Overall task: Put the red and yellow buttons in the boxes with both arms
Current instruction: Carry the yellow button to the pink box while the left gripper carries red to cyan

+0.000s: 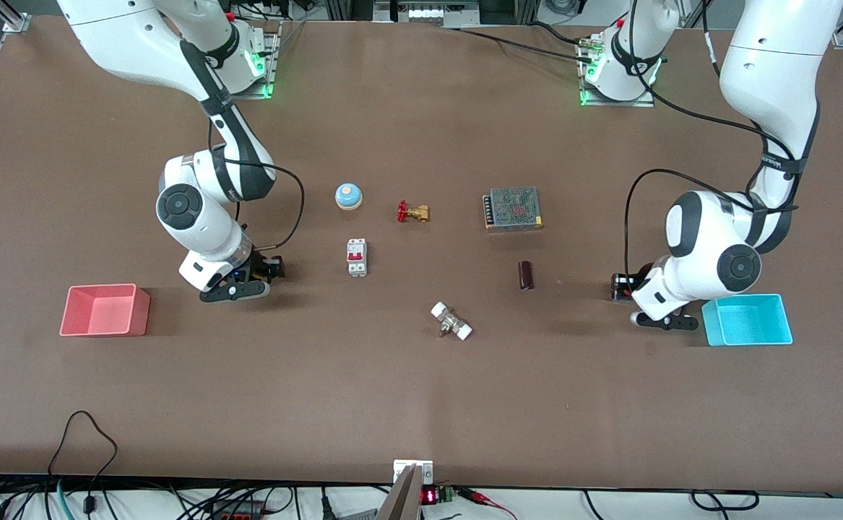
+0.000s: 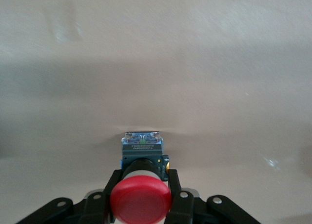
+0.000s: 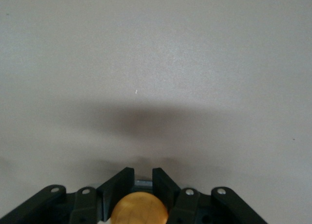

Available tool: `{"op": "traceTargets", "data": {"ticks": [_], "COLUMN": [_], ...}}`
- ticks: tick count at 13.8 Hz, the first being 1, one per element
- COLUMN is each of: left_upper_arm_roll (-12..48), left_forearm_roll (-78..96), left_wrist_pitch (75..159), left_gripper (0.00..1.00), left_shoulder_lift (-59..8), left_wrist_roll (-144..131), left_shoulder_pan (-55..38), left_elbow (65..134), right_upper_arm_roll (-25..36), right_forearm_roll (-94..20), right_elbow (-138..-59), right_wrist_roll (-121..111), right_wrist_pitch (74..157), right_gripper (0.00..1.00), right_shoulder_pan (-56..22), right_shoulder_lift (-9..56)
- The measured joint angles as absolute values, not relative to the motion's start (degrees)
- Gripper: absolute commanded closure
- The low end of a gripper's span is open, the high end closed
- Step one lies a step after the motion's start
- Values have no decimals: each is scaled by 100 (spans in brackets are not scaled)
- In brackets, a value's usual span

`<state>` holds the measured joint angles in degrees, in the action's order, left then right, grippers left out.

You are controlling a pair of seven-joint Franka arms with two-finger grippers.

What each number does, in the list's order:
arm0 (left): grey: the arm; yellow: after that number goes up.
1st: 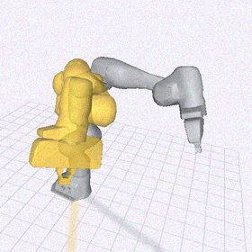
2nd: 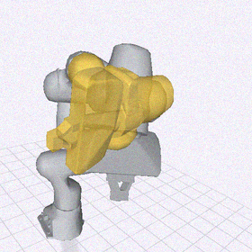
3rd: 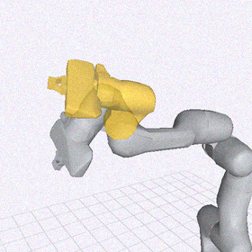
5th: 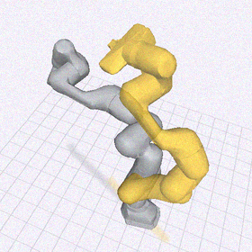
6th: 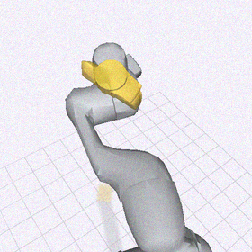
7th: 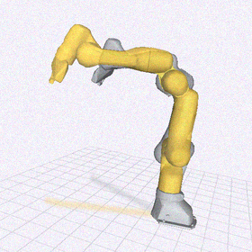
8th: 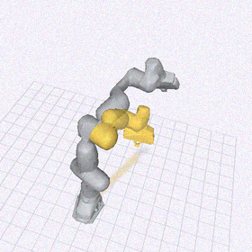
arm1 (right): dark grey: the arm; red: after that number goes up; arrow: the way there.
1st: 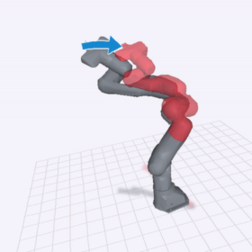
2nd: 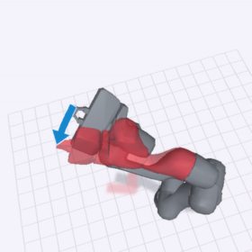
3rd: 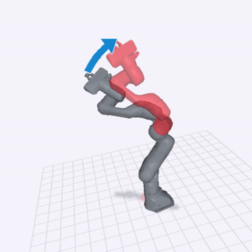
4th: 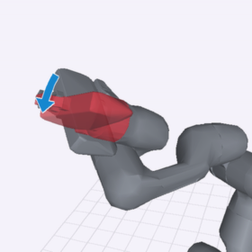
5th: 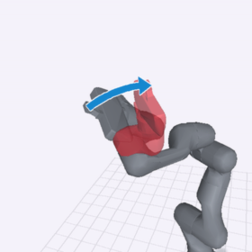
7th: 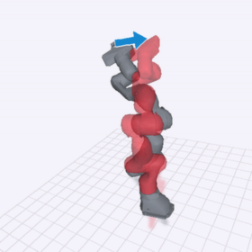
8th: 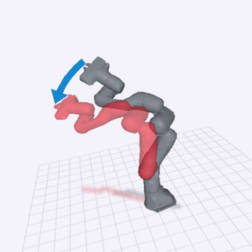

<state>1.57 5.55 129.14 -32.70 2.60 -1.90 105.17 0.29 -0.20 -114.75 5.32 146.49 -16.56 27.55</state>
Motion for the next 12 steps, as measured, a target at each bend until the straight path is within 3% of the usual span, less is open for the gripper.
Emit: {"op": "traceTargets", "data": {"ticks": [2, 7, 12], "left_upper_arm_roll": [-25, -126, -137], "left_forearm_roll": [555, 172, 108], "left_wrist_pitch": [13052, 13039, 13025], "left_gripper": [78, 80, 80], "left_shoulder_lift": [-3158, -2392, -2506], "left_wrist_roll": [284, 392, 548], "left_shoulder_pan": [-125, 702, 1400], "left_elbow": [10480, 10299, 10277], "right_upper_arm_roll": [54, 219, 359], "right_forearm_roll": [-20, -52, -199], "right_elbow": [-11369, -10383, -10157], "right_wrist_roll": [276, -990, -2299], "right_wrist_pitch": [14540, 12524, 12375], "right_gripper": [76, 76, 76], "right_shoulder_pan": [-1595, -1026, -175], "right_shoulder_lift": [2673, 1869, 1713]}}
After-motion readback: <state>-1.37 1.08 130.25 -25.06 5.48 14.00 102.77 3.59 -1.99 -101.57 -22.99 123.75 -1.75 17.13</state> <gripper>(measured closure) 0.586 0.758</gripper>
